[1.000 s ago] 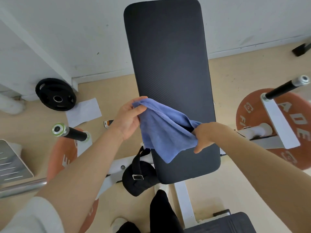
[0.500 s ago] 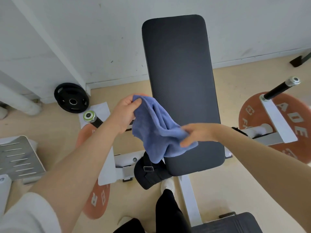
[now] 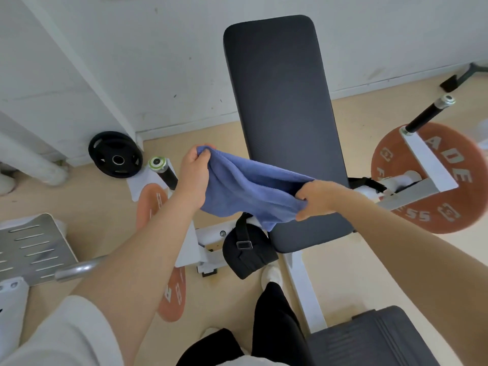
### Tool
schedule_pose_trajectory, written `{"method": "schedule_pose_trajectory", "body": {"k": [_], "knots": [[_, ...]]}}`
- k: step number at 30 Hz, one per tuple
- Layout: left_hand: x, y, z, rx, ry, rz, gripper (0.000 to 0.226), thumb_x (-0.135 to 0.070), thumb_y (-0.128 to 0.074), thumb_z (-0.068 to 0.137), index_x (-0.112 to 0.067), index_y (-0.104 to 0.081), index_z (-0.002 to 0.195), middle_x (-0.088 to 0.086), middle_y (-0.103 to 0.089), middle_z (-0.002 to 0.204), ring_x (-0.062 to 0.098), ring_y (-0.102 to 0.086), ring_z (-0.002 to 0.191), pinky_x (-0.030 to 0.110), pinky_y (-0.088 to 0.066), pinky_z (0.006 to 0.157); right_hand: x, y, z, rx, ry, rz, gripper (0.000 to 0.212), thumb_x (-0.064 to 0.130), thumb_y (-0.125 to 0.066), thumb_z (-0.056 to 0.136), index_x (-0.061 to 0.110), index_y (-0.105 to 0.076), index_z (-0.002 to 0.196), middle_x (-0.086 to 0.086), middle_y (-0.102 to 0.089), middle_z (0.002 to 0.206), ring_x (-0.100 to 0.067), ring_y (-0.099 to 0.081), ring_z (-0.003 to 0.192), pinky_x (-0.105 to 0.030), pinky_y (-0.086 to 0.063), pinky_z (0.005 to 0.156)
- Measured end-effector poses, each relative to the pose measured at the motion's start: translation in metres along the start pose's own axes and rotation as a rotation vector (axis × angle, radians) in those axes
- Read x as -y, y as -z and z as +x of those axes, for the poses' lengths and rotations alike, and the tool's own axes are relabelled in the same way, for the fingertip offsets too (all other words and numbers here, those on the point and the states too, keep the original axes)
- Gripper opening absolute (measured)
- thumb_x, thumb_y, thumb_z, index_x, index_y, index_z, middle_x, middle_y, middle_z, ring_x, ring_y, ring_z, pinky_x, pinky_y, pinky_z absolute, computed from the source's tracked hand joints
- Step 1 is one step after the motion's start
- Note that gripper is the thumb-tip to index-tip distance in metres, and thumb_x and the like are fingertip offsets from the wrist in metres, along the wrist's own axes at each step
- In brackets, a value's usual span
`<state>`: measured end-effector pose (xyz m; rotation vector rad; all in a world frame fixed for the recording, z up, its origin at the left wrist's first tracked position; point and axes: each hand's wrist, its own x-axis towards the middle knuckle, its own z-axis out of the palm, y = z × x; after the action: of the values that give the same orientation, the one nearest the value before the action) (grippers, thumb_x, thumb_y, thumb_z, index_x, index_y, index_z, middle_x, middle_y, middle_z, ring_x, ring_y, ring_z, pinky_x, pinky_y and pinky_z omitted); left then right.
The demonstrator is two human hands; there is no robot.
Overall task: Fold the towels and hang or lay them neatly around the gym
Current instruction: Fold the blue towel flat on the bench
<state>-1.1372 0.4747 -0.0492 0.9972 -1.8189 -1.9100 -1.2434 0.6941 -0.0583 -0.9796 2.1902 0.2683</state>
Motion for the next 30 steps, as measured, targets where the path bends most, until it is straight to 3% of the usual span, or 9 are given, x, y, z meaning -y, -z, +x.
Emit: {"method": "schedule_pose_trajectory", "body": {"k": [4,7,9,11,12,17,20,24,30], "knots": [[0.014,-0.005,-0.01,-0.001,0.127,-0.042,0.034,-0.004,-0.038,0.093,-0.019,-0.055,0.068,-0.006,-0.056,0.062,0.007,-0.049,0.065,0.017,-0.039,0.062,-0.043,-0.005,-0.017,-0.088,-0.268,0.001,0.026,0.039,-0.047,0.085,0.021,-0.066,0.086,0.0,-0.057,0.093,-0.025,-0.046,0.099,-0.039,-0.03,0.085],[0.015,-0.015,-0.014,0.304,0.248,-0.218,0.044,-0.002,-0.037,0.091,-0.017,-0.061,0.057,-0.008,-0.056,0.054,0.009,-0.052,0.063,0.021,-0.04,0.067,-0.079,-0.015,-0.032,-0.181,-0.374,0.112,0.028,0.037,-0.039,0.091,0.02,-0.06,0.082,-0.002,-0.058,0.092,-0.025,-0.045,0.105,-0.046,-0.022,0.1],[0.007,-0.022,-0.009,0.512,0.311,-0.342,0.048,-0.005,-0.035,0.092,-0.019,-0.064,0.058,-0.007,-0.059,0.059,0.008,-0.057,0.061,0.021,-0.044,0.059,-0.1,-0.012,-0.038,-0.478,-0.357,0.431,0.029,0.031,-0.042,0.092,0.012,-0.057,0.077,-0.006,-0.06,0.078,-0.029,-0.053,0.093,-0.046,-0.029,0.099],[-0.001,-0.036,0.007,0.531,0.302,-0.384,0.048,-0.008,-0.034,0.093,-0.023,-0.066,0.061,-0.007,-0.063,0.063,0.007,-0.058,0.06,0.02,-0.044,0.056,-0.117,-0.002,-0.033,-0.813,-0.364,0.604,0.023,0.028,-0.051,0.09,0.011,-0.054,0.075,-0.008,-0.059,0.071,-0.032,-0.054,0.082,-0.045,-0.039,0.088],[-0.001,-0.045,0.018,0.483,0.302,-0.372,0.045,-0.008,-0.035,0.094,-0.024,-0.066,0.066,-0.007,-0.065,0.065,0.007,-0.059,0.061,0.021,-0.044,0.057,-0.125,0.003,-0.025,-0.866,-0.38,0.571,0.02,0.027,-0.053,0.089,0.012,-0.054,0.076,-0.008,-0.06,0.074,-0.033,-0.053,0.084,-0.043,-0.039,0.084],[0.023,-0.095,0.091,0.071,0.3,-0.009,0.025,-0.003,-0.041,0.095,-0.019,-0.057,0.087,0.0,-0.06,0.079,0.01,-0.054,0.066,0.021,-0.042,0.052,-0.168,0.027,0.055,-0.553,-0.252,0.008,0.023,0.015,-0.048,0.085,0.015,-0.066,0.099,-0.009,-0.06,0.107,-0.033,-0.042,0.111,-0.039,-0.019,0.104],[0.033,-0.117,0.127,0.033,0.252,0.114,0.028,0.0,-0.042,0.093,-0.021,-0.058,0.083,-0.003,-0.057,0.081,0.008,-0.051,0.068,0.017,-0.043,0.054,-0.193,0.048,0.103,-0.47,-0.211,-0.238,0.031,0.006,-0.047,0.083,0.012,-0.064,0.107,-0.01,-0.055,0.112,-0.032,-0.035,0.117,-0.043,-0.005,0.112],[0.034,-0.138,0.172,-0.1,0.201,0.208,0.031,0.002,-0.045,0.088,-0.022,-0.059,0.073,-0.007,-0.057,0.077,0.006,-0.049,0.065,0.008,-0.042,0.047,-0.219,0.085,0.159,-0.489,-0.281,-0.372,0.032,0.003,-0.049,0.084,0.011,-0.062,0.111,-0.012,-0.047,0.12,-0.034,-0.034,0.121,-0.045,-0.005,0.116],[0.026,-0.151,0.228,-0.153,0.073,0.414,0.022,-0.003,-0.049,0.087,-0.018,-0.066,0.088,-0.008,-0.063,0.082,0.006,-0.056,0.074,0.018,-0.043,0.067,-0.249,0.132,0.216,-0.595,-0.361,-0.239,0.03,0.002,-0.049,0.082,0.006,-0.061,0.11,-0.016,-0.05,0.119,-0.035,-0.04,0.117,-0.043,-0.019,0.111]]}}
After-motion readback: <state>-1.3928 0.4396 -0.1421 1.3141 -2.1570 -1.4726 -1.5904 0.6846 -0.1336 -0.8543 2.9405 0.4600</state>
